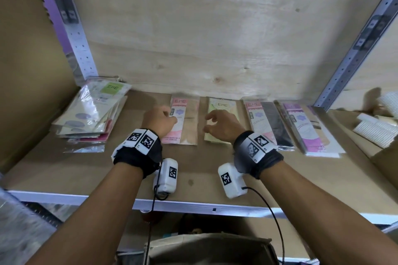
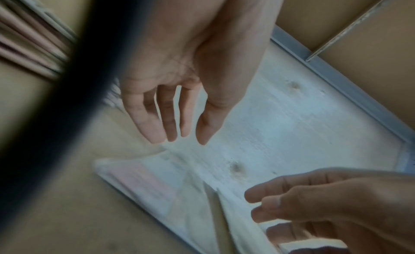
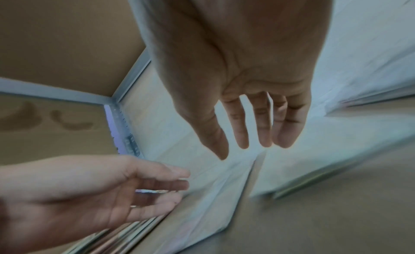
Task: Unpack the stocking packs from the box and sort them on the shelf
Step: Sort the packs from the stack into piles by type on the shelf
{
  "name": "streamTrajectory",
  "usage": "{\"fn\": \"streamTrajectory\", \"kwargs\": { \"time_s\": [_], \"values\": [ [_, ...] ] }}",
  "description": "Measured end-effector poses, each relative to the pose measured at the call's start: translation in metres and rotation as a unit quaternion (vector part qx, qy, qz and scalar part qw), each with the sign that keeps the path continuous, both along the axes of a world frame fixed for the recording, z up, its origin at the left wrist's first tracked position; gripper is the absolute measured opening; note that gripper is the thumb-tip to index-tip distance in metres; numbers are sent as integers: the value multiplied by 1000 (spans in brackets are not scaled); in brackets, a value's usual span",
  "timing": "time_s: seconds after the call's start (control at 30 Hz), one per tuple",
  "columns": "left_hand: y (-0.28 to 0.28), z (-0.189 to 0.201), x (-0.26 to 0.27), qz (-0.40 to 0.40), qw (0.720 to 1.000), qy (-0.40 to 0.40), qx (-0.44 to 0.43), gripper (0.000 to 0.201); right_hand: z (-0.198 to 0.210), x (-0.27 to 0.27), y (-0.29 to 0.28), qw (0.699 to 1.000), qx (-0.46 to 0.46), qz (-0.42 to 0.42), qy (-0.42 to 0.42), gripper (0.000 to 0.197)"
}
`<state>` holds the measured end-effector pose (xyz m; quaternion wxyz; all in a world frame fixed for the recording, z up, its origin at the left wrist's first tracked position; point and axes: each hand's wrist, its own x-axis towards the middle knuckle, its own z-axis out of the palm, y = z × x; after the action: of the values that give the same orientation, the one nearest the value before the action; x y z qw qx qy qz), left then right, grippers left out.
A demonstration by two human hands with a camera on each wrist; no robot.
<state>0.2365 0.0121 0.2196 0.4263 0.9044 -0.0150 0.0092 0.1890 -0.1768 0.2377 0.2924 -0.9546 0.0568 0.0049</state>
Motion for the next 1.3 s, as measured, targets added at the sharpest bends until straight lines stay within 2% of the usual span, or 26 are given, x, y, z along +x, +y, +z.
{"fn": "streamTrajectory", "kwargs": {
  "time_s": [0.07,0.1,0.27,0.3,0.4,0.5,0.63,0.67,0.77,0.9,1.03,1.13,1.23,1.3],
  "values": [
    [-17,3,-3,-25,998,16,-63,30,-2,-7,-18,999,9,-40,-11,46],
    [-27,4,-6,-47,995,27,-84,34,-3,-10,-26,998,15,-56,-13,48],
    [-63,-4,-17,-127,986,89,-64,51,-16,-21,-48,993,65,-94,-2,60],
    [-66,-6,-18,-129,984,99,-65,48,-18,-22,-50,992,76,-96,-2,62],
    [-71,-7,-19,-136,983,98,-72,14,-22,-25,-56,989,109,-102,-4,64],
    [-75,-8,-18,-148,979,103,-96,25,-23,-26,-60,987,120,-105,-9,65],
    [-77,-11,-17,-161,972,116,-125,14,-22,-26,-63,982,154,-106,-13,67],
    [-78,-14,-15,-163,971,118,-128,17,-21,-26,-63,981,160,-105,-14,67],
    [-80,-17,-12,-162,971,126,-124,53,-21,-25,-63,982,157,-102,-14,67],
    [-82,-18,-11,-161,968,130,-139,57,-22,-26,-64,982,159,-102,-11,66],
    [-66,-12,-8,-129,978,86,-141,50,-17,-26,-60,988,102,-103,-54,57],
    [-30,-2,4,-34,992,21,-122,28,-3,-22,-42,987,118,-69,-86,44],
    [5,1,9,58,990,37,-127,8,7,-16,-13,984,175,-14,-43,38],
    [20,-2,9,60,990,60,-110,17,7,-12,6,984,173,5,-27,37]
  ]
}}
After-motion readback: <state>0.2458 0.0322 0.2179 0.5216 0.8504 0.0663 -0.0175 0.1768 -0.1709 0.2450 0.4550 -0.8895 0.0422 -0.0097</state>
